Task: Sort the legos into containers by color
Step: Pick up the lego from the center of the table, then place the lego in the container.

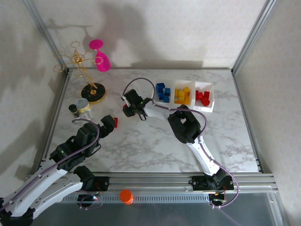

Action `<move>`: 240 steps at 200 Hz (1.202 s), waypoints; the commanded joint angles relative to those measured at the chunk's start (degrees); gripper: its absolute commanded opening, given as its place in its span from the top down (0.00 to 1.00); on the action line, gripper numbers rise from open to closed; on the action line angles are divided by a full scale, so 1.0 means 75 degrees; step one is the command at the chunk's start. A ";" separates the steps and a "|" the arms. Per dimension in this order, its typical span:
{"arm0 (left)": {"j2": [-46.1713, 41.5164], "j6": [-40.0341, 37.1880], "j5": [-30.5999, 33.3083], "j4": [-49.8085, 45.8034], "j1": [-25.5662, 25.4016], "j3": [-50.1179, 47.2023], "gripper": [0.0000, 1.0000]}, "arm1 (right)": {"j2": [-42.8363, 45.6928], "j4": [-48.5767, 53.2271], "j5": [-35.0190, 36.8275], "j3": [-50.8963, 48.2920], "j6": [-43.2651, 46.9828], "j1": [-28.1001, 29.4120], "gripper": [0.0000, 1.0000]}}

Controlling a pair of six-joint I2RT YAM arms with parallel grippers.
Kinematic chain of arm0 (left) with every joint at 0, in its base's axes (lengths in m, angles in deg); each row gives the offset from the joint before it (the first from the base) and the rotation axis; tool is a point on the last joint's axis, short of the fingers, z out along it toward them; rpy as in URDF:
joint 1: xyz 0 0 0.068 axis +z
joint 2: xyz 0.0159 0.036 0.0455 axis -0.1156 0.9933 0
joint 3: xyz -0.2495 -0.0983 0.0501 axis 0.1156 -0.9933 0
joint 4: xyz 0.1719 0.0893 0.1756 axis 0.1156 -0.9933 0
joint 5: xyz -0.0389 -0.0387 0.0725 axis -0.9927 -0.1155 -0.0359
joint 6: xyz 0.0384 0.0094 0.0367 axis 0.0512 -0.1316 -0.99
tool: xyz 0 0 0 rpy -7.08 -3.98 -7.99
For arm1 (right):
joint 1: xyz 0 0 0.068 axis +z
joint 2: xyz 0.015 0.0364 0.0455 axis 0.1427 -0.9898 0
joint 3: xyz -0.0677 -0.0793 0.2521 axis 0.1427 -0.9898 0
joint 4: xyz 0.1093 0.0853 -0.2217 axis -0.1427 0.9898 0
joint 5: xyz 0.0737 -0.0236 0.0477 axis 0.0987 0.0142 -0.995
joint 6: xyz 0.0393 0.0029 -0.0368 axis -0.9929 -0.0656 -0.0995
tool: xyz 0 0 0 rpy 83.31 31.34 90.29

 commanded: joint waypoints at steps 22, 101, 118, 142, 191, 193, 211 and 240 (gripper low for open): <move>-0.0075 0.0019 0.0193 -0.0042 0.0079 -0.0022 0.00 | 0.0484 0.0067 -0.0204 -0.0300 -0.0148 0.0003 0.67; 0.0388 -0.0317 -0.0464 0.0534 0.0062 0.0329 0.00 | 0.3464 -0.0527 0.0697 -0.2973 -0.1603 -0.0360 0.74; 0.0640 -0.0423 -0.0701 0.0800 0.0069 0.0378 0.00 | 0.4275 -0.0604 0.1083 -0.3751 -0.2023 -0.0576 0.76; 0.1021 -0.0594 -0.1203 0.1329 0.0048 0.0381 0.00 | 0.5280 -0.0490 0.1563 -0.4697 -0.2597 -0.1086 0.77; 0.1956 -0.0923 -0.2009 0.2498 -0.0157 0.0435 0.00 | 0.6521 -0.0250 0.1910 -0.5699 -0.2896 -0.2939 0.78; 0.1983 -0.0935 -0.2020 0.2535 -0.0174 0.0445 0.00 | 0.6529 -0.0238 0.1917 -0.5709 -0.2898 -0.3050 0.78; 0.2332 -0.1001 -0.2025 0.2811 -0.0309 0.0549 0.00 | 0.6435 -0.0170 0.1836 -0.5606 -0.2851 -0.3845 0.78; 0.2828 -0.1118 -0.2176 0.3240 -0.0440 0.0679 0.00 | 0.5866 -0.0207 0.1971 -0.5270 -0.2753 -0.4658 0.78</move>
